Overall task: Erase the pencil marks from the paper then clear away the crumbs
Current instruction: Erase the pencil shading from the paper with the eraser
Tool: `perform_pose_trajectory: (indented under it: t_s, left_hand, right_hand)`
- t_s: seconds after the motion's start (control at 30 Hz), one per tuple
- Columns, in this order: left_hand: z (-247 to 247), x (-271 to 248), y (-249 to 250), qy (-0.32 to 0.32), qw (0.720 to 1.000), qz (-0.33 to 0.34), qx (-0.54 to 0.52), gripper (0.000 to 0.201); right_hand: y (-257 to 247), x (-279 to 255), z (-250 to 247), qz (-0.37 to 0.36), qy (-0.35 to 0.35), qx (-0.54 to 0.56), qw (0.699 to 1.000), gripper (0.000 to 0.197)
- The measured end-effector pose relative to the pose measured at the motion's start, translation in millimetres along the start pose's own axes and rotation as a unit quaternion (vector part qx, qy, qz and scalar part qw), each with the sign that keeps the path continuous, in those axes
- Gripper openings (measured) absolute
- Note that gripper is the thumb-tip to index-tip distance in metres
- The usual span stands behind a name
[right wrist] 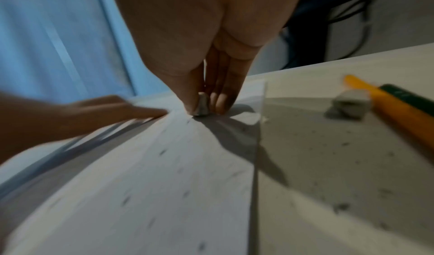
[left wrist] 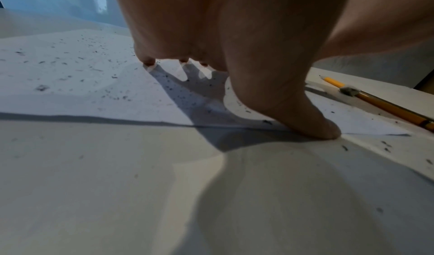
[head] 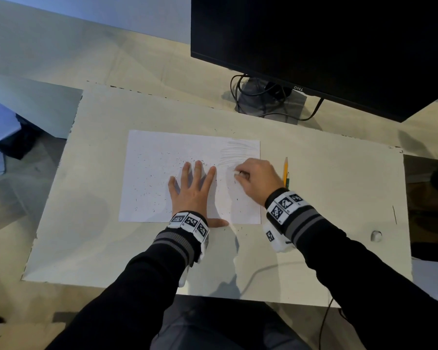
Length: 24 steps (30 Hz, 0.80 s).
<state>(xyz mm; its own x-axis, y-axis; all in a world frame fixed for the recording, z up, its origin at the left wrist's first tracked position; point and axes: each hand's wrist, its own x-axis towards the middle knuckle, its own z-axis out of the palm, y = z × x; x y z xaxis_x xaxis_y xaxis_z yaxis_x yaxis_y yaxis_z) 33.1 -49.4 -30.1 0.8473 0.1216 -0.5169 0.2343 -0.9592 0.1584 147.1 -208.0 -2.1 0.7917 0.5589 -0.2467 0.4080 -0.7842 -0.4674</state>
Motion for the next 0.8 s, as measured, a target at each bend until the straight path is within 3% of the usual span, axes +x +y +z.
perform_pose_trajectory:
  t_s: [0.07,0.2,0.33,0.5,0.67,0.8]
  left_hand:
    - [-0.3,-0.3,0.0,0.000,1.000,0.001,-0.002,0.143]
    - [-0.6,0.5,1.9,0.005,1.000,-0.001,-0.005,0.143]
    - [-1.8,0.5,1.3,-0.001,1.000,0.000,-0.001,0.142]
    - [-0.4,0.9,1.6,0.004,1.000,-0.001,0.004,0.142]
    - [-0.8,0.6,1.2,0.002,1.000,-0.004,0.002,0.143]
    - [-1.0,0.4,0.7,0.004,1.000,-0.002,-0.002,0.143]
  right_hand:
    - [3.1,0.5,0.6,0.020,0.042,0.011,0.999,0.012]
    - [-4.6,-14.4,7.3,-0.054,-0.047,-0.008,0.997,0.015]
    - [7.2,-3.1,-2.5,-0.006,0.007,-0.009,1.000,0.015]
    - [-5.2,-19.1,6.6,-0.071,-0.051,-0.007,0.996,0.020]
    - [-5.0,-1.8,0.2,0.004,0.034,-0.003,0.999,0.016]
    - [-15.9,-17.6,6.1,-0.048,-0.045,-0.037,0.997,0.019]
